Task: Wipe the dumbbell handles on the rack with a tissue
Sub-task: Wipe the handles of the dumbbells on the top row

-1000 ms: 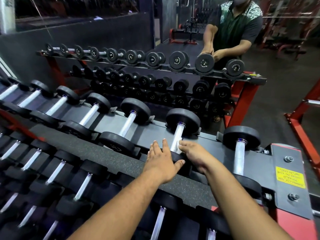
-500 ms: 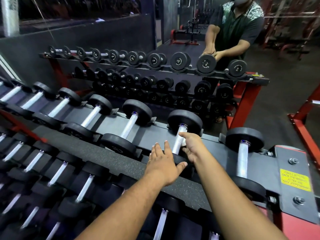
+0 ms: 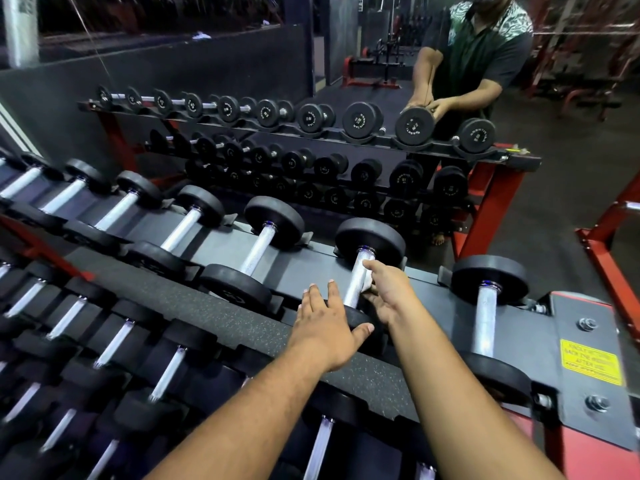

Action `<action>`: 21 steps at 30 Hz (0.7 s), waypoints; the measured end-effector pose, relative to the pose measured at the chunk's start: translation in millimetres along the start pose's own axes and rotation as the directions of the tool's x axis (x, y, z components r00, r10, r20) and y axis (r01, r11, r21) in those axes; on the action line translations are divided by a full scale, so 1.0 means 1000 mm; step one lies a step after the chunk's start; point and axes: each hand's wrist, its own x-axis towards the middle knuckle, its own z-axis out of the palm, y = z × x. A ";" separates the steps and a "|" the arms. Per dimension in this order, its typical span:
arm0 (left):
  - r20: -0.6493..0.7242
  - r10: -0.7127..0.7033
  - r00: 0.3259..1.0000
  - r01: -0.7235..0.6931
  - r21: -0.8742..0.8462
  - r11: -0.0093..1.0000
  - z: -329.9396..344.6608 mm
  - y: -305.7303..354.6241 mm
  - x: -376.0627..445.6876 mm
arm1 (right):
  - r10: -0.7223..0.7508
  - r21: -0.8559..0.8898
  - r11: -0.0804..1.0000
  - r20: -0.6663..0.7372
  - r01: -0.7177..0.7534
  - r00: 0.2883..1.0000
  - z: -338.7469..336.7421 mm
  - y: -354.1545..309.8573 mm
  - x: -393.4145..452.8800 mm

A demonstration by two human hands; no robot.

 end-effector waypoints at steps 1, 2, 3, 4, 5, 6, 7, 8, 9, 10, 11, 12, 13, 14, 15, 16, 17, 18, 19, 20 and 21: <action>0.002 -0.001 1.000 0.001 0.000 1.000 0.000 0.000 0.000 | 0.018 -0.009 1.000 0.005 -0.018 1.000 0.001 0.000 0.000; 0.003 -0.002 1.000 0.002 -0.002 1.000 0.000 0.001 -0.001 | 0.036 -0.019 0.999 0.015 -0.036 0.999 0.003 -0.001 0.000; 0.003 -0.004 1.000 0.004 -0.005 1.000 -0.001 0.001 -0.001 | 0.065 -0.018 0.998 0.033 -0.064 0.997 0.006 0.000 0.000; 0.002 -0.006 1.000 0.006 -0.004 1.000 -0.001 0.001 -0.001 | 0.097 -0.017 0.995 0.053 -0.096 0.994 0.008 0.000 -0.002; 0.003 -0.007 1.000 0.007 -0.003 1.000 -0.001 0.002 -0.001 | 0.120 -0.019 0.993 0.070 -0.119 0.990 0.009 0.001 -0.004; 0.006 -0.007 1.000 0.007 -0.003 1.000 -0.002 0.002 -0.002 | 0.124 -0.020 0.992 0.080 -0.123 0.989 0.009 0.002 -0.004; 0.010 -0.010 1.000 0.010 -0.006 1.000 -0.001 0.001 -0.002 | 0.121 -0.030 0.993 0.088 -0.118 0.989 0.007 0.005 -0.003; 0.011 -0.008 1.000 0.008 -0.004 1.000 -0.001 0.001 -0.002 | 0.106 -0.038 0.994 0.094 -0.102 0.990 0.004 0.005 -0.003; 0.013 -0.008 1.000 0.008 -0.005 1.000 -0.001 0.001 -0.002 | 0.091 -0.045 0.995 0.097 -0.087 0.991 -0.001 0.005 -0.001; 0.015 -0.009 1.000 0.009 -0.005 1.000 -0.001 0.001 -0.002 | 0.075 -0.051 0.996 0.099 -0.071 0.992 -0.006 0.005 0.001; 0.016 -0.010 1.000 0.010 -0.004 1.000 -0.001 0.001 -0.001 | 0.060 -0.053 0.997 0.103 -0.055 0.993 -0.010 0.006 0.003; 0.015 -0.010 1.000 0.010 -0.002 1.000 -0.002 0.001 0.000 | 0.049 -0.050 0.998 0.102 -0.044 0.994 -0.012 0.005 0.004; 0.015 -0.010 1.000 0.010 -0.001 1.000 -0.002 0.001 0.000 | 0.042 -0.050 0.998 0.098 -0.037 0.994 -0.014 0.005 0.005; 0.018 -0.010 1.000 0.010 -0.001 1.000 -0.002 0.001 0.000 | 0.034 -0.066 0.997 0.084 -0.029 0.996 -0.013 0.004 0.005; 0.019 -0.010 1.000 0.011 -0.003 1.000 -0.002 0.001 0.000 | 0.034 -0.086 0.996 0.080 -0.027 0.996 -0.010 0.004 0.003; 0.017 -0.010 1.000 0.010 -0.007 1.000 -0.002 0.002 -0.001 | 0.045 -0.112 0.993 0.084 -0.036 0.995 -0.007 0.003 0.001; 0.015 -0.010 1.000 0.011 -0.011 1.000 -0.002 0.002 -0.001 | 0.070 -0.145 0.988 0.097 -0.056 0.993 -0.004 0.003 -0.002; 0.011 -0.010 1.000 0.010 -0.012 1.000 -0.002 0.002 -0.001 | 0.101 -0.187 0.979 0.116 -0.078 0.988 -0.003 0.002 -0.006; 0.010 -0.010 1.000 0.010 -0.010 1.000 -0.002 0.002 -0.002 | 0.118 -0.224 0.971 0.126 -0.088 0.985 -0.004 0.004 -0.007; 0.011 -0.010 1.000 0.010 -0.009 1.000 -0.002 0.001 -0.002 | 0.111 -0.257 0.964 0.134 -0.073 0.985 -0.007 0.008 -0.007; 0.013 -0.012 1.000 0.012 -0.009 1.000 -0.002 0.001 -0.002 | 0.072 -0.277 0.960 0.135 -0.032 0.988 -0.010 0.013 -0.007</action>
